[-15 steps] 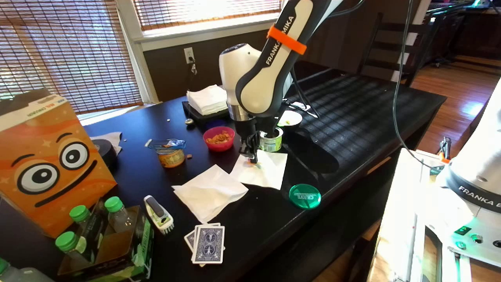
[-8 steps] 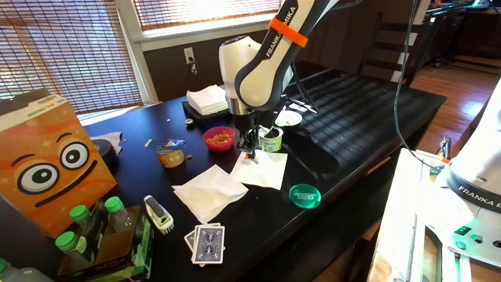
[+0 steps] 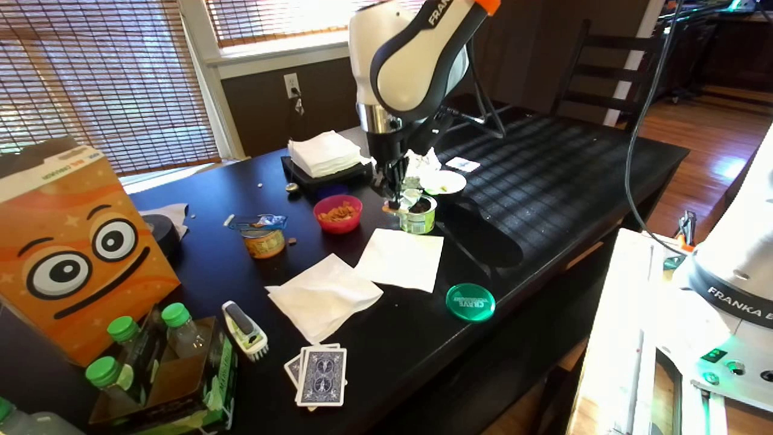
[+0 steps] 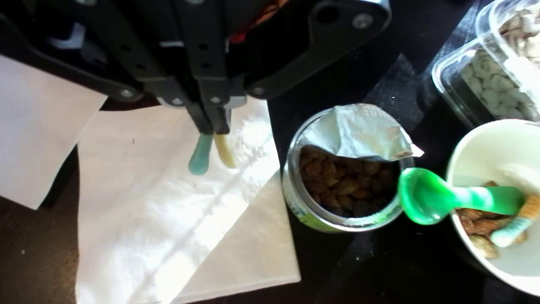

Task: Pick up the orange objects from the napkin and place them in the black and white bowl.

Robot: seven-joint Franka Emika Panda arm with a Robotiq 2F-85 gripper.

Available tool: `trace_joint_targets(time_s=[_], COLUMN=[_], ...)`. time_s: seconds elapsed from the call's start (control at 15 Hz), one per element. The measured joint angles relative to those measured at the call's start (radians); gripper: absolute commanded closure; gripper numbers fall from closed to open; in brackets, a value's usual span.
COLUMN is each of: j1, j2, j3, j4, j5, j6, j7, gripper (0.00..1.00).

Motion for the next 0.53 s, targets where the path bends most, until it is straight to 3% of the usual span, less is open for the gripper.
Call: trace_joint_targets(time_s=[0.53], j1=[-0.069], j2=[-0.169], j3=[-0.091], j4=[-0.041], j5=[-0.003], j6=[-0.087], j7=[0.001], gripper=[0.98])
